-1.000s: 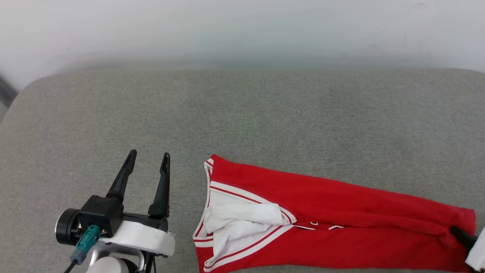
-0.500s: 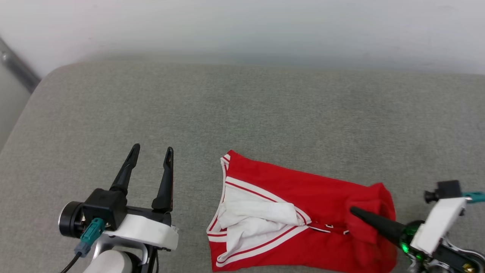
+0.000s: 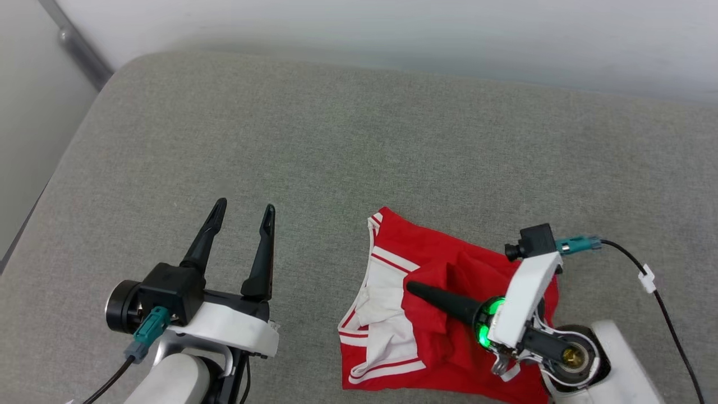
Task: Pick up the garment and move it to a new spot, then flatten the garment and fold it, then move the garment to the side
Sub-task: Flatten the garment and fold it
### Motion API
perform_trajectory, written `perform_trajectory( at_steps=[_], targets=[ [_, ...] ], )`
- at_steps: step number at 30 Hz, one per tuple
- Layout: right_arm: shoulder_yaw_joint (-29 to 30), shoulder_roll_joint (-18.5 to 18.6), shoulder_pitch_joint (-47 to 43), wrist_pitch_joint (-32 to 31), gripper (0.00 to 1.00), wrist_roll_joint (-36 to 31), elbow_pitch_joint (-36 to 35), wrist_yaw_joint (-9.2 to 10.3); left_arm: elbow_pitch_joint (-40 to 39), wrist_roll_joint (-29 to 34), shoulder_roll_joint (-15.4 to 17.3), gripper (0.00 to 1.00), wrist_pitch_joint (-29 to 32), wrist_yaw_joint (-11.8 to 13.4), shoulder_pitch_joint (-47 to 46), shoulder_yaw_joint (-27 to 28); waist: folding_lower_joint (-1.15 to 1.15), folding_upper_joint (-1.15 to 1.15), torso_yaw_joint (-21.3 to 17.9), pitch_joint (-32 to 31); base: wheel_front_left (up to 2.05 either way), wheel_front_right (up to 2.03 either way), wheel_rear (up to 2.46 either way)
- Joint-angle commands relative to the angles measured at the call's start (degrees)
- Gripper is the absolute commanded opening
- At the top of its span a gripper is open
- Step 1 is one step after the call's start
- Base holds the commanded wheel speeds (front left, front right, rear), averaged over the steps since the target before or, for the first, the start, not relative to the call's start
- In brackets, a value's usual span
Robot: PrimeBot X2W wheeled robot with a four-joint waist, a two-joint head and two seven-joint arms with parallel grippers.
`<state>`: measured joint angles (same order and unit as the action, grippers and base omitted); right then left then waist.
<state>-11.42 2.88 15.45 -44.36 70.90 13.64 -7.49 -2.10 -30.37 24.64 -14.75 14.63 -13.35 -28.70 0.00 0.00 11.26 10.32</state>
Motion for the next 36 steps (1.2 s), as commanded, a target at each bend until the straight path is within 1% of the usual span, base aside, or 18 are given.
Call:
perform_trajectory(
  at_steps=[1,4,5,6,7,8,10,11,16,21,24,27,30,32,36],
  targets=[
    [-1.2,0.0,1.4,1.9,0.00,-1.9,1.0,0.00,0.2,0.4,-0.4,1.00,-0.2,-0.3,-0.7,0.1,0.00,0.00,0.5,0.5,0.00,0.00,0.00],
    [-5.3,0.1,3.5,5.9,0.00,-9.1,4.3,0.00,0.5,0.5,-1.1,1.00,-0.3,-0.5,-1.1,0.1,0.00,0.00,0.9,1.1,0.00,0.00,0.00],
    [-6.2,0.1,3.9,7.4,0.15,-11.1,5.2,0.00,0.7,0.4,-1.3,1.00,-0.3,-0.7,-1.1,0.2,0.00,0.00,1.0,1.2,0.00,0.00,0.00],
    [-7.1,0.2,4.4,8.5,0.42,-12.4,6.1,0.00,0.8,0.5,-1.5,1.00,-0.4,-0.9,-1.1,0.3,0.00,0.00,1.0,1.3,0.00,0.00,0.00],
    [-7.9,0.1,4.7,9.3,0.90,-13.2,6.9,0.00,1.0,0.7,-1.6,1.00,-0.4,-0.8,-1.1,0.4,0.00,0.00,1.0,1.3,0.00,0.00,0.00],
    [-8.8,0.1,5.2,10.2,1.00,-13.8,7.1,0.00,1.1,0.7,-1.8,1.00,-0.4,-0.9,-1.1,0.4,0.00,0.00,1.0,1.3,0.00,0.00,0.00],
    [-9.9,0.1,5.7,11.1,1.00,-13.6,7.6,0.00,1.3,0.9,-2.0,1.00,-0.4,-1.0,-0.9,0.7,0.00,0.00,0.7,1.4,0.00,0.00,0.00],
    [-10.8,0.4,6.2,11.5,1.00,-14.6,7.5,0.00,1.4,1.0,-2.0,1.00,-0.5,-1.1,-0.8,0.8,0.00,0.00,0.5,1.4,0.00,0.00,0.00],
    [-15.3,3.0,8.4,12.5,1.00,-18.1,4.6,0.00,1.7,1.5,-2.2,1.00,-0.5,-1.4,-0.8,1.3,0.00,0.00,-0.7,1.0,0.00,0.00,0.00],
    [-20.1,7.9,10.0,13.0,1.00,-24.7,-0.9,0.00,1.9,1.7,-2.2,1.00,-0.5,-1.6,-0.1,1.6,0.00,0.00,-2.1,0.4,0.00,0.00,0.00],
    [-20.2,11.3,10.3,15.2,1.00,-30.3,-4.7,0.01,1.9,1.8,-2.2,1.00,-0.5,-1.4,0.3,2.0,0.00,0.00,-3.0,-0.1,0.00,0.00,0.00],
    [-16.9,13.7,8.0,17.9,1.00,-36.8,-7.4,0.01,2.0,1.9,-2.1,1.00,-0.5,-1.1,0.9,2.4,0.00,0.00,-4.1,-0.6,0.00,0.00,0.00],
    [-10.8,15.0,4.7,20.6,1.00,-43.6,-9.7,0.01,2.1,2.0,-2.1,1.00,-0.5,-0.9,1.4,2.7,0.00,0.00,-5.2,-1.1,0.00,0.00,0.00],
    [-5.7,14.7,1.9,22.6,1.00,-48.0,-11.2,0.01,2.2,2.0,-2.0,1.00,-0.5,-0.7,1.8,3.0,0.00,0.00,-5.9,-1.5,0.00,0.00,0.00],
    [4.4,12.2,-4.5,26.7,1.00,-54.9,-14.2,0.01,2.6,2.2,-1.9,1.00,-0.5,-0.6,2.6,3.7,0.00,0.00,-7.3,-2.4,0.00,0.00,0.00]
  ],
)
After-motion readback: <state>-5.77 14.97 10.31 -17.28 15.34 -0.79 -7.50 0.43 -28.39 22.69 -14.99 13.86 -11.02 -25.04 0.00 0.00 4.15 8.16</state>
